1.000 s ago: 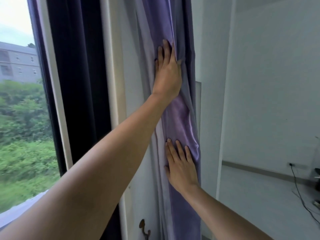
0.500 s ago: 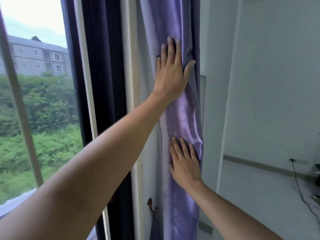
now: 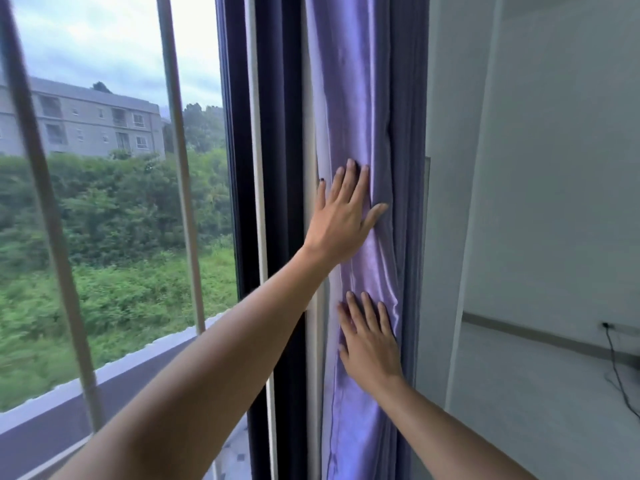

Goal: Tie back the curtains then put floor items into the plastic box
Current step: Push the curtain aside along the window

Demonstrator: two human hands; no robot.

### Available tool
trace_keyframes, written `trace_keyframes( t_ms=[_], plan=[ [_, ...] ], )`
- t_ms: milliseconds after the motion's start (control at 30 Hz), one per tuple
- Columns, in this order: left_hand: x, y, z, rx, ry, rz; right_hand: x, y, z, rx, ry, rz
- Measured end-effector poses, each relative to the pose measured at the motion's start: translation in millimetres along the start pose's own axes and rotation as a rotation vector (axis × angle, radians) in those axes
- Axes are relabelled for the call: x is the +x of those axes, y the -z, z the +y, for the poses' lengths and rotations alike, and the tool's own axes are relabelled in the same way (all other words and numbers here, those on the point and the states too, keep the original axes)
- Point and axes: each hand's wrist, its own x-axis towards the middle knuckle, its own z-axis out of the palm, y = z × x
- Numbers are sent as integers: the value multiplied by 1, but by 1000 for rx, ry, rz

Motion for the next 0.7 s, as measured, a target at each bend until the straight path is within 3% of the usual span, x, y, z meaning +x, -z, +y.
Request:
trace_keyframes(
  t_ms=[267, 433, 700],
  plan=[
    [-63, 33, -18, -34, 18, -56, -36, 31, -52, 76, -13, -42],
    [-119, 49, -29, -154, 156, -33, -67, 49, -85, 177, -72, -48],
    [-213, 84, -34, -447, 390, 60, -127, 109, -134, 700, -273, -191]
  ],
)
